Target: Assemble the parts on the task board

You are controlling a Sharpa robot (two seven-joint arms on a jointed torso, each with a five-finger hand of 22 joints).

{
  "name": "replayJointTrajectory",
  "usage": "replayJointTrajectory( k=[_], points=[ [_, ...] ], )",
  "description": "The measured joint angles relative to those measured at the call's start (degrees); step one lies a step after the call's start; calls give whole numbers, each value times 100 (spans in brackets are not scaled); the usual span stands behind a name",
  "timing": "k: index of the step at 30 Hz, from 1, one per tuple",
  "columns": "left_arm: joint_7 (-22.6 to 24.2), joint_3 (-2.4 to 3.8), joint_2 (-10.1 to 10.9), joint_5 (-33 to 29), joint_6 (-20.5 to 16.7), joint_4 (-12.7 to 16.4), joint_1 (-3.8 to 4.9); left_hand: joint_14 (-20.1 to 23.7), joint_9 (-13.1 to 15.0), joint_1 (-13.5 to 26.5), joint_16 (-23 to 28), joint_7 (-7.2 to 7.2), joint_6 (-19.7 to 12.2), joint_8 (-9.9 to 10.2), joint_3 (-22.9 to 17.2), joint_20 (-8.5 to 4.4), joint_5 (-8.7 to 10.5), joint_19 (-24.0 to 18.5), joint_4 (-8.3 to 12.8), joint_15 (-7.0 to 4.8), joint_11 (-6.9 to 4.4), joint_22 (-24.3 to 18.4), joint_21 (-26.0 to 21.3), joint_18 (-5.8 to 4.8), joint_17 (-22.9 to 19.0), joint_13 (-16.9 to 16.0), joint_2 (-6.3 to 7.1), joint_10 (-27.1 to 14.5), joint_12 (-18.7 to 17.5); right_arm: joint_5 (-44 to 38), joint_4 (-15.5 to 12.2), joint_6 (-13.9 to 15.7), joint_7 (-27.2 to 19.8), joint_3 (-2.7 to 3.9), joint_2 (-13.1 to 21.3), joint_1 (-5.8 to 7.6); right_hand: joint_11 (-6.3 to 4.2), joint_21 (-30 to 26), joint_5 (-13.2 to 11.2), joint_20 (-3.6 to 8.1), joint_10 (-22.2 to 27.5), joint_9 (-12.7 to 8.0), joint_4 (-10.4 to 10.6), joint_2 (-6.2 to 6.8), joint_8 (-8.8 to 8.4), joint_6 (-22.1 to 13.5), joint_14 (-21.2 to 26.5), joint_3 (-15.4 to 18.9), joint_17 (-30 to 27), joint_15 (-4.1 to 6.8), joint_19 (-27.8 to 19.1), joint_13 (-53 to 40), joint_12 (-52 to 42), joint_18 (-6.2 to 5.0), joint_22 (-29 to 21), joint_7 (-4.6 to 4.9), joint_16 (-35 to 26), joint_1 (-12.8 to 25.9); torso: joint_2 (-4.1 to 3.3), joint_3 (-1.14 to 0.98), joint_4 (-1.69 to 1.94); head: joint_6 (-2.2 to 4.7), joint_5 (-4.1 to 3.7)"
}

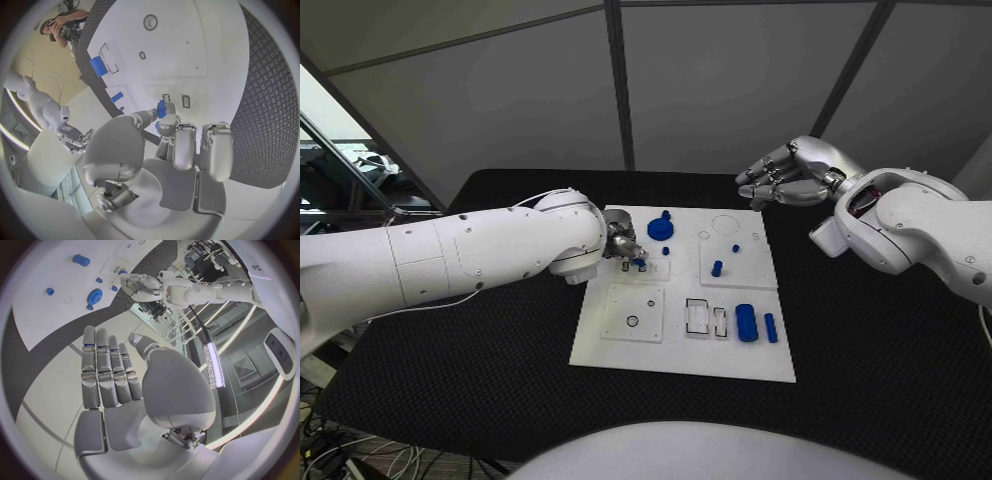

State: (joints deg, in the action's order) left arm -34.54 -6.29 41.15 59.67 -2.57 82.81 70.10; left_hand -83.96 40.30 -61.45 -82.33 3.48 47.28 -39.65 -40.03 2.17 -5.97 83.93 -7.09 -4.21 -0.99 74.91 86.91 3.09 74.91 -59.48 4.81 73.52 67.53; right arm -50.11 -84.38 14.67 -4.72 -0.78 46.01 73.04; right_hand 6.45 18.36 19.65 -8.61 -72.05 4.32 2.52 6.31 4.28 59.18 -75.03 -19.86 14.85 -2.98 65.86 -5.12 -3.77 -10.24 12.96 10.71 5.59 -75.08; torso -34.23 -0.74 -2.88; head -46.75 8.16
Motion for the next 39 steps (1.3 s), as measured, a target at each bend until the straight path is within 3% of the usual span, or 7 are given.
replayJointTrajectory(
  k=[9,39],
  points=[
    [-21,0,-54,432,-140,-28,-82,0,20,10,0,1,-39,-34,-31,-21,0,21,-1,0,1,0,0,0,0,-34,3,0,31,-26,9,-19,0,0,-2,0,0,0,0,0,0,0,0,0,0,0,0,0,-1,0,0,0,0,0,0,0,0,0,-1,0,0,-1,9],
    [-44,14,-262,702,134,-203,-111,0,58,100,0,1,-40,-101,-126,-21,-38,21,94,0,3,0,22,0,0,-60,49,-1,80,-55,6,-60,-1,-1,-8,-1,-1,-22,-1,0,42,-5,0,0,0,0,21,0,2,-21,0,6,0,0,-6,0,-26,0,-8,-9,-4,-22,-14]
  ],
)
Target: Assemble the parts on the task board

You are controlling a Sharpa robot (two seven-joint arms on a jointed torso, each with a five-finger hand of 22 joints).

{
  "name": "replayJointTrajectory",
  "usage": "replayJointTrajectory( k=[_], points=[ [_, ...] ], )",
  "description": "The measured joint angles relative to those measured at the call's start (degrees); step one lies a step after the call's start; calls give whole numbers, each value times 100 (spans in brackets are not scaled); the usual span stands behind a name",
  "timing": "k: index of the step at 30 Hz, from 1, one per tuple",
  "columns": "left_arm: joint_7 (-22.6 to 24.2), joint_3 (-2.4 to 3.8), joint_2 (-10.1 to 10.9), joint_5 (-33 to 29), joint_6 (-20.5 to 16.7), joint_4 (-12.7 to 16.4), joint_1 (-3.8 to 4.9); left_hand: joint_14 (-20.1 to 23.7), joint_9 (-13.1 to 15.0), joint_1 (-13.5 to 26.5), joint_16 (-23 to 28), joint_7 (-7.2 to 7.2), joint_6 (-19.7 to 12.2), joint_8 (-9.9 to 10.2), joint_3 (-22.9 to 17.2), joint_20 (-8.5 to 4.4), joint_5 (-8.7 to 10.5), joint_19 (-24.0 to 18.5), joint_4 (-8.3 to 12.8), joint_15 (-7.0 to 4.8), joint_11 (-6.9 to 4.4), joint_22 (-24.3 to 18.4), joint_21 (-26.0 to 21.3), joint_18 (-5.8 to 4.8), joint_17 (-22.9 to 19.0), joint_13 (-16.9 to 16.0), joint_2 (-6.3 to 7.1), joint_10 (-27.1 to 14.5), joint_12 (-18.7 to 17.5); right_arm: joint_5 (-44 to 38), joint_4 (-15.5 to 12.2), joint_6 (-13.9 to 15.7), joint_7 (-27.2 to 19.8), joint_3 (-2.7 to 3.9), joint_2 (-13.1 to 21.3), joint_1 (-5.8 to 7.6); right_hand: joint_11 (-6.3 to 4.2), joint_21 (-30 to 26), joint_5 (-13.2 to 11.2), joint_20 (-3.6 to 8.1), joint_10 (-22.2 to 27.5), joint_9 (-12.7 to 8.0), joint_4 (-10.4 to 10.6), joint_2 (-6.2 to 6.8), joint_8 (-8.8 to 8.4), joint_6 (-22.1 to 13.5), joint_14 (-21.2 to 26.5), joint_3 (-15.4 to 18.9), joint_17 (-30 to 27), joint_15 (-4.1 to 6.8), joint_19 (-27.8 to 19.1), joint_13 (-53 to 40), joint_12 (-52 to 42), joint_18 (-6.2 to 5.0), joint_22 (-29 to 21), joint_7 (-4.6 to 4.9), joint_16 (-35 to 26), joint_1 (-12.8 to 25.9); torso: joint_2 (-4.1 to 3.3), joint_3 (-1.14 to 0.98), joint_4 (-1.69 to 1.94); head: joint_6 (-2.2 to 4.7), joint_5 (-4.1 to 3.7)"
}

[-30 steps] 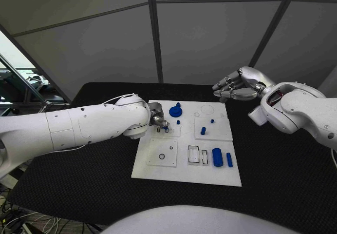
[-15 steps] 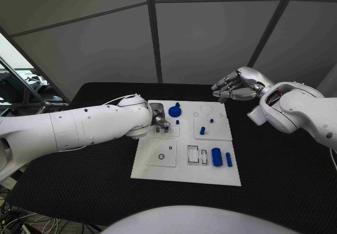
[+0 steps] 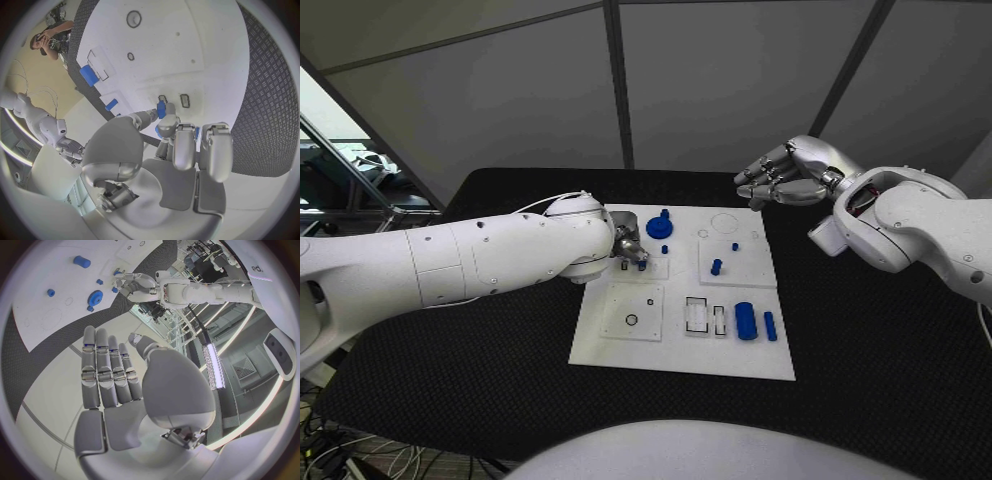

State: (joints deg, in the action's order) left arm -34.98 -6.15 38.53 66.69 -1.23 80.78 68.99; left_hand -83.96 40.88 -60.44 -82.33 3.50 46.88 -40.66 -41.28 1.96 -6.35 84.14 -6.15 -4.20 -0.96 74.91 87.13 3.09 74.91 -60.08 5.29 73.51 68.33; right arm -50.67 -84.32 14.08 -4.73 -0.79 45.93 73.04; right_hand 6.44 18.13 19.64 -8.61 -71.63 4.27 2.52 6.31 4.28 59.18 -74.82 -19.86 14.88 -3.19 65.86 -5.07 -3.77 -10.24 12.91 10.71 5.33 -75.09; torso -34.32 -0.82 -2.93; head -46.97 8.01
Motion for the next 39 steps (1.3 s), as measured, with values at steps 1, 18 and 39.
replayJointTrajectory(
  k=[1,18,39],
  points=[
    [0,1,0,4,19,-1,1,0,0,7,0,0,0,-4,0,0,1,0,0,0,0,0,0,0,0,0,7,0,0,0,0,-1,0,0,0,0,0,0,0,0,0,0,0,0,0,0,0,0,0,0,0,0,0,0,0,0,0,0,1,1,1,-2,1],
    [-1,9,50,64,326,63,6,0,14,28,0,-1,-41,-4,-47,0,4,0,47,0,10,0,0,0,0,13,27,-10,0,-2,5,-43,0,0,-2,0,0,0,0,0,-1,1,0,0,0,0,0,0,-1,0,0,1,0,0,-1,0,0,0,1,3,4,-34,6],
    [-3,20,-29,95,488,-35,18,0,83,306,0,-14,-28,-165,-135,-22,-28,-22,104,0,-25,0,22,1,0,-33,-129,44,84,-4,11,-93,12,0,-14,0,0,0,0,0,-1,1,15,0,0,-21,0,15,3,0,0,6,0,0,-7,21,0,0,-3,0,-3,-60,10]
  ],
)
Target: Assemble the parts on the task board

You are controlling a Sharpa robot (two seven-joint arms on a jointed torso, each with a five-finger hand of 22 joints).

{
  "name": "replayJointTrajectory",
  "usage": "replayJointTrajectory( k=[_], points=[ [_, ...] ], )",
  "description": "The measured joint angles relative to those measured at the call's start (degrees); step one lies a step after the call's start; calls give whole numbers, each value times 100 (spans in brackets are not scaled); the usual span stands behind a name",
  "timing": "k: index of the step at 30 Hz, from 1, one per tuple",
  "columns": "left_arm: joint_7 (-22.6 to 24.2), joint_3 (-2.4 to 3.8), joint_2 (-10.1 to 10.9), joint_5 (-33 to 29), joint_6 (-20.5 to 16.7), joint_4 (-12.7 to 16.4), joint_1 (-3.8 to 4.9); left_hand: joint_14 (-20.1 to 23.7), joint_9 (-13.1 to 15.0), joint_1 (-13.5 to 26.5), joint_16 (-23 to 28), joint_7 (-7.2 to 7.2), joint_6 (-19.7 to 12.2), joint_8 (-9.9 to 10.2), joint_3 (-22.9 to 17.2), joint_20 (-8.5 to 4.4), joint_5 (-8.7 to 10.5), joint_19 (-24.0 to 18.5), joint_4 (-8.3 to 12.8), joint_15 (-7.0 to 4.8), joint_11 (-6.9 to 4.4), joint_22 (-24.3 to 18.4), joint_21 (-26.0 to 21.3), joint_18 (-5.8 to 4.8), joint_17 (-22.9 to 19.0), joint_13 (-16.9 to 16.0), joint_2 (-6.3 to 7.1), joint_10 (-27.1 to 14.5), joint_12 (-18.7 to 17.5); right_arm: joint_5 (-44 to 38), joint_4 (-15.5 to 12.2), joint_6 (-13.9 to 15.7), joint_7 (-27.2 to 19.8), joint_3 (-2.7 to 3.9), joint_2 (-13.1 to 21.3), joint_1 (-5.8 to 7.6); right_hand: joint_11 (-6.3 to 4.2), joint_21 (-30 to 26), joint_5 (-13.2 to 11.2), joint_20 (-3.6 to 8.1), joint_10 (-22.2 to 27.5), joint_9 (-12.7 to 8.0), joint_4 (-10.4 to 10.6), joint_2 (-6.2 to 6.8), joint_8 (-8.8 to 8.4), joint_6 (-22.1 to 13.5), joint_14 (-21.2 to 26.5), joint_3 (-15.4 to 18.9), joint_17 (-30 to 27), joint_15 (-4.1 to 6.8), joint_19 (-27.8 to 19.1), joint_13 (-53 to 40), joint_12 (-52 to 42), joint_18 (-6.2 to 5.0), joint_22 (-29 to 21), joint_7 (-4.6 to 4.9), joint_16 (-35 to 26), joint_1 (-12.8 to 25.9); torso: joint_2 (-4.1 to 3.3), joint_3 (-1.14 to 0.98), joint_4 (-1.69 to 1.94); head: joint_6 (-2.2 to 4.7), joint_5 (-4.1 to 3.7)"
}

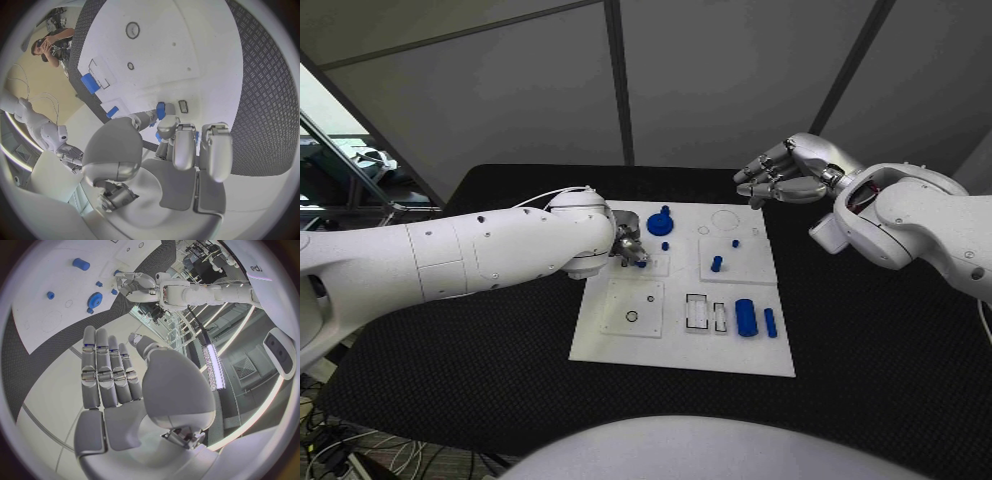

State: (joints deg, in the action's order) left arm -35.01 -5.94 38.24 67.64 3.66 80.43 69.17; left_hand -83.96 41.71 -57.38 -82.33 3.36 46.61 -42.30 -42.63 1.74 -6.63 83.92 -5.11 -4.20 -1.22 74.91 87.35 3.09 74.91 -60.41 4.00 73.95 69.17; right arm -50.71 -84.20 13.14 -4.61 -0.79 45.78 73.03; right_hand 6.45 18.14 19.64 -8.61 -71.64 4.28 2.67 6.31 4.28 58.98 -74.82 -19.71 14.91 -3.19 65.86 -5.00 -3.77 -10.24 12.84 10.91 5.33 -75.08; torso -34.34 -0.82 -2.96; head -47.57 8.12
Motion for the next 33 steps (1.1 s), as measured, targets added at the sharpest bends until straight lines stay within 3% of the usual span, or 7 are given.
replayJointTrajectory(
  k=[3,16,26,33],
  points=[
    [-1,1,-23,-4,42,-44,0,-19,-2,154,0,-29,30,-18,-132,0,0,0,132,-22,-1,0,0,0,0,15,31,1,0,-3,0,-4,2,0,0,0,0,0,0,0,0,0,0,0,0,0,0,0,0,0,0,0,0,0,0,0,0,0,-1,-2,-2,-11,-2],
    [-1,10,-112,-41,203,-176,19,0,-12,284,0,-50,70,-51,-198,-21,1,21,198,-41,-20,0,13,0,0,-9,-24,22,31,-26,-2,-36,11,0,-2,0,0,0,0,0,0,0,0,0,0,0,0,0,-1,0,0,5,0,0,-6,0,0,0,-1,-4,-5,-29,-15],
    [-1,9,-131,-61,234,-216,19,0,-65,589,0,-92,113,-56,-275,-37,7,5,374,-41,-41,0,22,1,0,-18,-15,44,71,-40,-4,-55,18,0,2,0,20,-25,0,0,20,0,0,0,0,-18,21,0,4,-21,0,13,0,0,-11,-18,0,0,0,-1,3,-30,-32],
    [-1,2,-139,-74,231,-231,5,1,-117,866,0,-133,194,-85,38,-42,-1,0,107,-41,-82,0,22,1,0,-25,-33,84,116,-46,-6,-62,21,0,7,0,20,-25,0,0,20,0,0,0,0,-39,21,0,4,-21,0,14,0,0,-19,2,-20,0,0,0,7,-24,-36]
  ],
)
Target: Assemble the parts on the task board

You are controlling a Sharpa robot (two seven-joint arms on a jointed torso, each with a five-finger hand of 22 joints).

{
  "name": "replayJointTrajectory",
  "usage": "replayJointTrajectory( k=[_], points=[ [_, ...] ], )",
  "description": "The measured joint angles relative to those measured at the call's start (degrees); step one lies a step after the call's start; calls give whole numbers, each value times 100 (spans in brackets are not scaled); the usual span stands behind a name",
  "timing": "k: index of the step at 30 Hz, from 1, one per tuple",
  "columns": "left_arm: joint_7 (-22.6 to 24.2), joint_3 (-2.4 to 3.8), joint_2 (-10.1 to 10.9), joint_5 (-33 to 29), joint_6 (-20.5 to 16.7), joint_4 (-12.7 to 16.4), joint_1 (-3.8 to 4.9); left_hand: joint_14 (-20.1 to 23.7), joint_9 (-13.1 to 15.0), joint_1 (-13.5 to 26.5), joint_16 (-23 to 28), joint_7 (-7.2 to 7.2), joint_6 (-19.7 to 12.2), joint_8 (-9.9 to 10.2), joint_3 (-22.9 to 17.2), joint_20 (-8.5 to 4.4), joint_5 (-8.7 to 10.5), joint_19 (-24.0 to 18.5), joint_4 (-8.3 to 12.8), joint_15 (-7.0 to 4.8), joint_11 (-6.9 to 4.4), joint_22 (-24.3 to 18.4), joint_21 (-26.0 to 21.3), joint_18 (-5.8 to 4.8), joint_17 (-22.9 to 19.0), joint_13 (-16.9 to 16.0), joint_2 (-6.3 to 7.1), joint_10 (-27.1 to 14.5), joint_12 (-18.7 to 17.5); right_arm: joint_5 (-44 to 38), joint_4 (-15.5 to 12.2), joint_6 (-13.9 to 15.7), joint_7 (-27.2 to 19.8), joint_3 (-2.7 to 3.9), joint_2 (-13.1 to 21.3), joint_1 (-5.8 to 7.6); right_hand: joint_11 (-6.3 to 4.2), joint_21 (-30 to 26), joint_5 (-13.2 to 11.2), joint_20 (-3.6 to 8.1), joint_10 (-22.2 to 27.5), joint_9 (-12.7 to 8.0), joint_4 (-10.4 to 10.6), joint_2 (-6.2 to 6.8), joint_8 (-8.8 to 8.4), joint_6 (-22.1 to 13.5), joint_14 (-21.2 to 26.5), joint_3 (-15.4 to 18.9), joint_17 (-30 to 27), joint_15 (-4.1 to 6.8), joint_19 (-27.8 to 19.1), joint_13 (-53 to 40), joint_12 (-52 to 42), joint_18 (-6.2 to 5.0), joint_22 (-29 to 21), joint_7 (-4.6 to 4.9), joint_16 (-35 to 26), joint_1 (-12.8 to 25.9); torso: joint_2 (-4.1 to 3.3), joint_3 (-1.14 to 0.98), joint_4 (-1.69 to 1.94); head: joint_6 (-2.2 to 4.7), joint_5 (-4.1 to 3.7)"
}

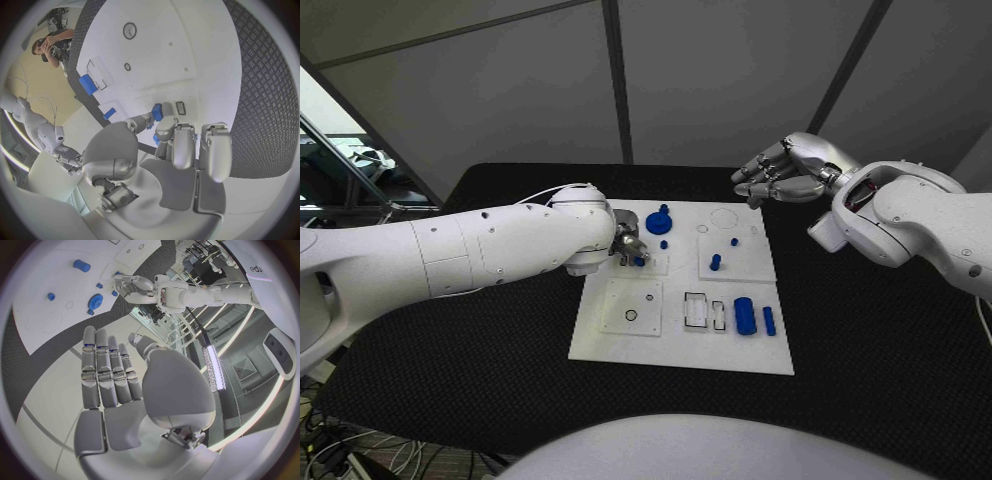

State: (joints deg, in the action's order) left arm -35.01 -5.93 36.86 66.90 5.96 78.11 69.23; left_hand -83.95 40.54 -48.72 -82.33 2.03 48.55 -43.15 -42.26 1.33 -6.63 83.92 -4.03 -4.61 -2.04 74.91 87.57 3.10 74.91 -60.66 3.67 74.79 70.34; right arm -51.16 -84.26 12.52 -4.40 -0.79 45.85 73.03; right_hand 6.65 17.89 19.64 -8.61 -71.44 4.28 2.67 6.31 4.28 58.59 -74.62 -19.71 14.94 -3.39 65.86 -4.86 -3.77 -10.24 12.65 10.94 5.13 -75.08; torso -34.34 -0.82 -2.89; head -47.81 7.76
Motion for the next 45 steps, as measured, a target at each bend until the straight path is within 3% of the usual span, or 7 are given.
replayJointTrajectory(
  k=[16,22,36,45],
  points=[
    [-2,-6,4,-28,-49,-14,-9,-20,-34,160,0,10,30,28,254,0,-1,0,-144,-20,-1,0,22,0,0,-19,32,0,39,-6,2,-13,8,0,3,0,-1,-23,0,0,42,-5,15,0,0,0,20,15,-1,-20,0,13,0,0,-15,0,0,0,3,3,2,-3,-3],
    [-2,-8,9,-49,-82,-32,-14,-20,-50,334,0,-10,50,28,485,1,-1,0,-296,-20,-1,0,22,0,0,-32,100,-1,65,-7,5,-22,11,0,3,0,-1,-23,0,0,42,-5,15,0,0,0,20,15,-2,-20,0,13,0,0,-14,0,0,0,3,3,2,4,-12],
    [-11,-9,12,-132,-127,-28,-20,0,-75,465,0,-9,92,24,846,1,0,0,-577,-40,-1,0,22,0,0,-49,88,-1,105,-8,19,-36,13,0,-8,0,0,-46,0,0,41,-4,15,0,0,0,20,15,3,-20,0,12,0,0,-19,0,-21,0,3,4,2,1,-19],
    [-16,-5,17,-162,-137,-16,-26,0,-74,499,0,-9,92,1,852,1,0,0,-584,-40,-1,0,22,0,0,-59,100,-1,112,-8,37,-47,14,0,-24,0,0,-46,0,-21,41,-4,15,24,0,-21,20,15,2,-20,-21,19,0,0,-24,21,-20,24,3,3,3,-11,-23]
  ],
)
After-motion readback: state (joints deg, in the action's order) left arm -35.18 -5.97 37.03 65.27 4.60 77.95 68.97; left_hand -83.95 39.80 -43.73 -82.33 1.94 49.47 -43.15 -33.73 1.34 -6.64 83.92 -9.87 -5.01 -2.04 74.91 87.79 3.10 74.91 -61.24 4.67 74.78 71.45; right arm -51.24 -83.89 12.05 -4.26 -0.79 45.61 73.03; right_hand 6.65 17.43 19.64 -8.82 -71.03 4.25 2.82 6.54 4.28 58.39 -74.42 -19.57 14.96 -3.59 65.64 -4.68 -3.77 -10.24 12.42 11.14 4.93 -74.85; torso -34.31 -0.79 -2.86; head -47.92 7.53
